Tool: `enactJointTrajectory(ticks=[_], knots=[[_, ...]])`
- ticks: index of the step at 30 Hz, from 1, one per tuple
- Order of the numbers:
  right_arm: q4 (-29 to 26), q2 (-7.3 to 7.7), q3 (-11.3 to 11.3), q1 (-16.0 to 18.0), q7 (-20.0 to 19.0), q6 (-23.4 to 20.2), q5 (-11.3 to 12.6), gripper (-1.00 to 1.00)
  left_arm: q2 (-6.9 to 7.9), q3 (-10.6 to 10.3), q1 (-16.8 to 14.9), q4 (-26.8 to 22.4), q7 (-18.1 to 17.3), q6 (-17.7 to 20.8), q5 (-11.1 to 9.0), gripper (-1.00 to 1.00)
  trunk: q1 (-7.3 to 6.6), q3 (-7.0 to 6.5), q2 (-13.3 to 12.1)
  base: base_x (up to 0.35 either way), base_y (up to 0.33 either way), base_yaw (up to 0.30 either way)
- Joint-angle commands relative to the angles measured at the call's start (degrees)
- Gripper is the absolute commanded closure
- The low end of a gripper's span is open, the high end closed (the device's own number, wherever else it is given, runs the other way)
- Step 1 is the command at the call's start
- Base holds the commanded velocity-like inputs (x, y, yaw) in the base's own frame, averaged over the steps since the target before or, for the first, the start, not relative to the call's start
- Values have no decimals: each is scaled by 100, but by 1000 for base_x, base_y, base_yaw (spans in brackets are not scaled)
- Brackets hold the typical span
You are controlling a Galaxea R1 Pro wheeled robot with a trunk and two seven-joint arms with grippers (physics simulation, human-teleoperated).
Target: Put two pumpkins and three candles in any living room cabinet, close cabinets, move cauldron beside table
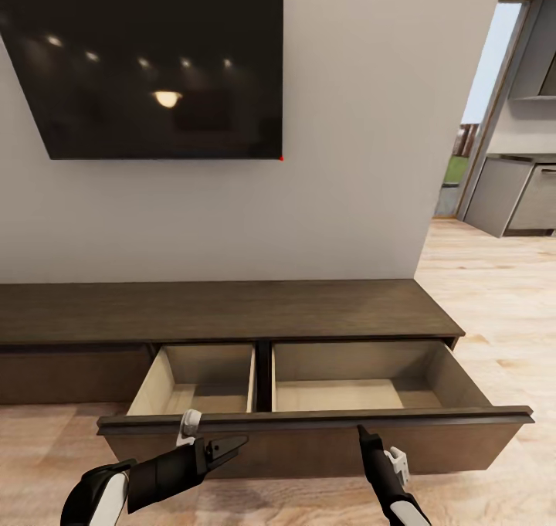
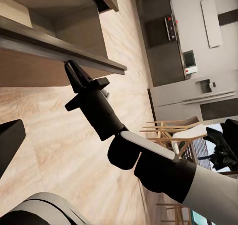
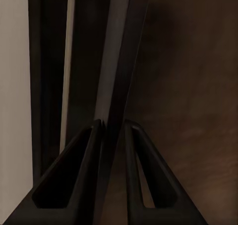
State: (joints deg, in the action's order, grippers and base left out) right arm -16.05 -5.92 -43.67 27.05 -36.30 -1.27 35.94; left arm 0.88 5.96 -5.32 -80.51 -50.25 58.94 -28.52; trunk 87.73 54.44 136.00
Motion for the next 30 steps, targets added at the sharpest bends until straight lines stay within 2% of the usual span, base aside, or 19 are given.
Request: enactJointTrajectory(ticks=[1,15,16,30], knots=[[5,-5,52,2,-44,-23,18,100,0,3,-4,1,-28,20,14,-100,-1,5,2,0,0,0],[5,-3,52,2,-43,-31,18,100,0,2,-4,1,-28,18,13,-100,-1,5,2,-31,0,0],[5,-1,52,2,-42,-31,18,-100,0,2,-4,1,-28,18,13,-100,-1,5,2,0,0,0],[5,0,52,2,-44,-31,18,-100,0,1,-4,1,-28,17,14,-100,-1,5,2,-15,0,0]])
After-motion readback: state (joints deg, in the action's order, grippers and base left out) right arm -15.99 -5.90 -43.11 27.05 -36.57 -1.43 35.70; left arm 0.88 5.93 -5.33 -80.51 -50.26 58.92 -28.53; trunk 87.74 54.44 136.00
